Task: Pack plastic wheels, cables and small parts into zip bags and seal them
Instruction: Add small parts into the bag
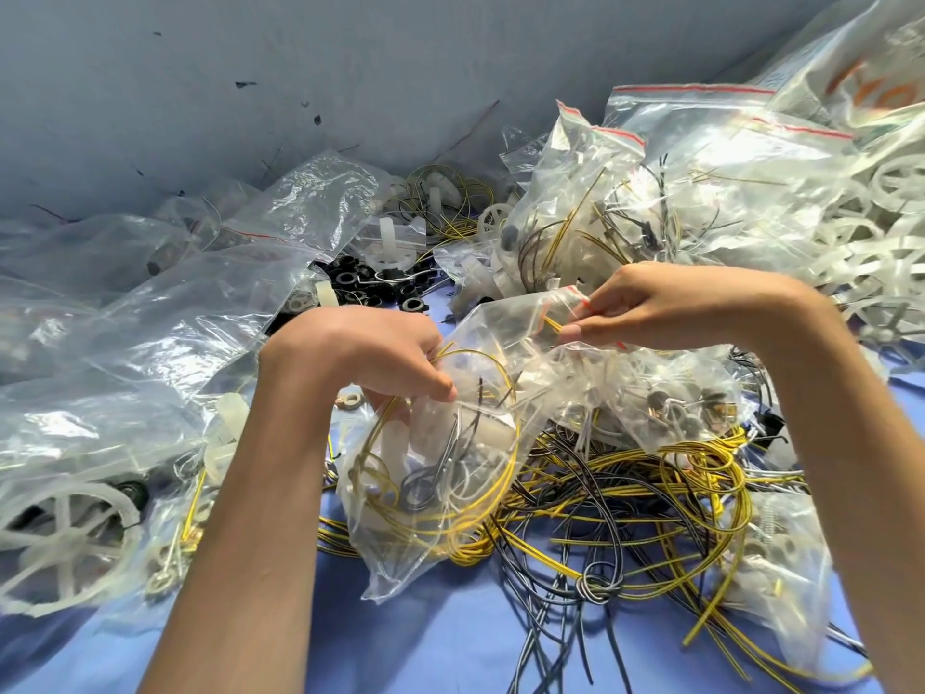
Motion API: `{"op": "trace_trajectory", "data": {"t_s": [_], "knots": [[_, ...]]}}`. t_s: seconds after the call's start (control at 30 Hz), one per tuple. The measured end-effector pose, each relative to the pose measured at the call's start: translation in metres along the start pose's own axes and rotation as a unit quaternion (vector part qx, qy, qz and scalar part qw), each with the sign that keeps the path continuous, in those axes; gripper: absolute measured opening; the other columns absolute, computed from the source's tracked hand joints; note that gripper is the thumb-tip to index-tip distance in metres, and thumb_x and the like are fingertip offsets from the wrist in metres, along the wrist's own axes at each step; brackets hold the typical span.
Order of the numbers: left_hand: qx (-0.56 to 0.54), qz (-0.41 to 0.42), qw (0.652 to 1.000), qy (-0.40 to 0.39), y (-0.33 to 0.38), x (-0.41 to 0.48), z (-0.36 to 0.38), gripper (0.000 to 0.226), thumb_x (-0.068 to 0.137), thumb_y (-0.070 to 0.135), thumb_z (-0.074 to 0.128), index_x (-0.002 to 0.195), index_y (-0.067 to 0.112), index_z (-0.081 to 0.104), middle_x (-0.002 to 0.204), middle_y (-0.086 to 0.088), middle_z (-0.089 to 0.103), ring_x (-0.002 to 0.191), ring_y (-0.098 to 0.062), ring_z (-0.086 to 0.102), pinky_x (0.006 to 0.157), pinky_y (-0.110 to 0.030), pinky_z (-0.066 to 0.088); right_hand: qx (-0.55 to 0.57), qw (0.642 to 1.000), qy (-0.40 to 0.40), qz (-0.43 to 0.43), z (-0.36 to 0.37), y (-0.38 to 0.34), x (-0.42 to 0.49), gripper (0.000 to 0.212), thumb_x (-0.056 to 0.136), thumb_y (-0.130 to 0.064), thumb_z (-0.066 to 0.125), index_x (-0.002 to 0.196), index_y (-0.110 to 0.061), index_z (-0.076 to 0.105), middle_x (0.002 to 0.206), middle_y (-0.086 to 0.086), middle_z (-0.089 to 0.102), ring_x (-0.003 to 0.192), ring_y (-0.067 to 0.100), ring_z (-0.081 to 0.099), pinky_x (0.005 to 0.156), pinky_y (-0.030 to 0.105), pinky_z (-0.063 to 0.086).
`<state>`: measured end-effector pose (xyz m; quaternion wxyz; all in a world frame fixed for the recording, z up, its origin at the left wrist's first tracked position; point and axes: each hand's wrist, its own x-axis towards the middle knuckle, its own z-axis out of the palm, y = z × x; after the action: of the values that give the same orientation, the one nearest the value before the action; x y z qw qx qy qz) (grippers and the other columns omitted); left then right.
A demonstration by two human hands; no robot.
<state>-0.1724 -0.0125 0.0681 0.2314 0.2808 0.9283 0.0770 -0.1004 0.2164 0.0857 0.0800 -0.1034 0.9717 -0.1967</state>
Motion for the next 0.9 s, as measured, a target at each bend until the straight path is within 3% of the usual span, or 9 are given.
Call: {"op": "trace_trajectory", "data": {"t_s": [0.1, 0.23, 0.33, 0.43, 0.53, 0.6, 0.67, 0.8, 0.9], "knots": [[-0.006, -0.001, 1.0, -0.014, 0.0, -0.003, -0.002, 0.021, 0.089, 0.031, 0.06, 0.081, 0.012, 0.064, 0.057, 0.006, 0.065, 0.048, -0.006, 0.061, 0.045, -0.014, 0.042, 0.002, 1.0, 0.002, -0.005, 0.0, -0.001, 0.0, 0.04, 0.086, -0.052, 0.053, 0.072, -0.016, 0.065, 0.049, -0.011, 0.039, 0.044, 0.004, 0.03, 0.043, 0.017, 0.025], [-0.066, -0.007, 0.996, -0.052, -0.004, -0.011, -0.004, 0.023, 0.084, 0.026, 0.067, 0.083, 0.004, 0.064, 0.068, -0.01, 0.07, 0.063, -0.023, 0.071, 0.057, -0.027, 0.057, 0.004, 1.0, 0.004, -0.017, 0.003, -0.005, 0.003, 0.039, 0.084, -0.053, 0.055, 0.073, -0.017, 0.068, 0.047, -0.012, 0.043, 0.043, 0.004, 0.035, 0.043, 0.016, 0.027], [-0.099, 0.001, 0.992, -0.075, -0.006, -0.022, -0.01, 0.033, 0.073, 0.04, 0.075, 0.072, 0.007, 0.069, 0.062, -0.008, 0.07, 0.059, -0.02, 0.071, 0.051, -0.022, 0.053, -0.019, 0.999, -0.004, -0.027, 0.008, -0.01, 0.006, 0.033, 0.085, -0.052, 0.055, 0.09, -0.026, 0.074, 0.068, -0.014, 0.066, 0.062, 0.007, 0.057, 0.057, 0.024, 0.041], [-0.154, 0.016, 0.987, -0.048, -0.006, -0.029, -0.013, 0.051, 0.054, 0.065, 0.067, 0.055, 0.014, 0.066, 0.063, -0.008, 0.071, 0.058, -0.018, 0.071, 0.051, -0.02, 0.053, 0.007, 0.999, -0.006, -0.039, 0.008, -0.012, 0.007, 0.02, 0.088, -0.043, 0.058, 0.096, -0.032, 0.073, 0.088, -0.015, 0.073, 0.081, -0.001, 0.065, 0.066, 0.014, 0.046], [-0.204, -0.001, 0.978, 0.039, -0.014, -0.023, -0.014, 0.048, 0.071, 0.056, 0.062, 0.076, 0.009, 0.068, 0.07, -0.007, 0.073, 0.064, -0.018, 0.071, 0.059, -0.019, 0.055, 0.013, 0.999, -0.009, -0.046, 0.008, -0.011, 0.007, 0.018, 0.088, -0.038, 0.061, 0.1, -0.032, 0.073, 0.093, -0.016, 0.073, 0.083, -0.005, 0.065, 0.073, 0.016, 0.048], [-0.149, 0.003, 0.984, 0.1, -0.019, -0.016, -0.015, 0.033, 0.088, 0.045, 0.056, 0.09, 0.013, 0.065, 0.082, -0.002, 0.074, 0.072, -0.015, 0.071, 0.071, -0.025, 0.056, 0.014, 0.999, -0.011, -0.05, 0.009, -0.011, 0.007, 0.019, 0.088, -0.039, 0.061, 0.101, -0.032, 0.072, 0.094, -0.017, 0.073, 0.085, -0.005, 0.066, 0.078, 0.024, 0.053], [-0.087, 0.007, 0.987, 0.138, -0.02, -0.012, -0.015, 0.027, 0.091, 0.044, 0.053, 0.099, 0.02, 0.062, 0.092, 0.003, 0.072, 0.081, -0.009, 0.068, 0.081, -0.029, 0.054, 0.008, 0.998, -0.011, -0.055, 0.01, -0.012, 0.007, 0.021, 0.087, -0.041, 0.061, 0.101, -0.031, 0.073, 0.094, -0.016, 0.073, 0.086, -0.002, 0.067, 0.08, 0.03, 0.054], [-0.079, 0.015, 0.994, 0.074, -0.009, -0.017, -0.015, 0.05, 0.077, 0.064, 0.055, 0.115, 0.031, 0.056, 0.099, 0.011, 0.069, 0.093, -0.005, 0.064, 0.091, -0.032, 0.049, 0.006, 0.998, -0.014, -0.054, 0.01, -0.012, 0.008, 0.023, 0.087, -0.042, 0.061, 0.103, -0.03, 0.072, 0.095, -0.015, 0.073, 0.088, -0.001, 0.067, 0.083, 0.034, 0.054], [0.031, 0.025, 0.999, 0.033, 0.008, -0.013, -0.01, 0.068, 0.071, 0.069, 0.06, 0.125, 0.028, 0.049, 0.11, 0.015, 0.064, 0.097, -0.007, 0.059, 0.088, -0.03, 0.047, 0.007, 0.998, -0.022, -0.053, 0.01, -0.013, 0.008, 0.022, 0.087, -0.041, 0.061, 0.104, -0.032, 0.072, 0.095, -0.016, 0.073, 0.088, -0.002, 0.067, 0.083, 0.033, 0.055]]}}
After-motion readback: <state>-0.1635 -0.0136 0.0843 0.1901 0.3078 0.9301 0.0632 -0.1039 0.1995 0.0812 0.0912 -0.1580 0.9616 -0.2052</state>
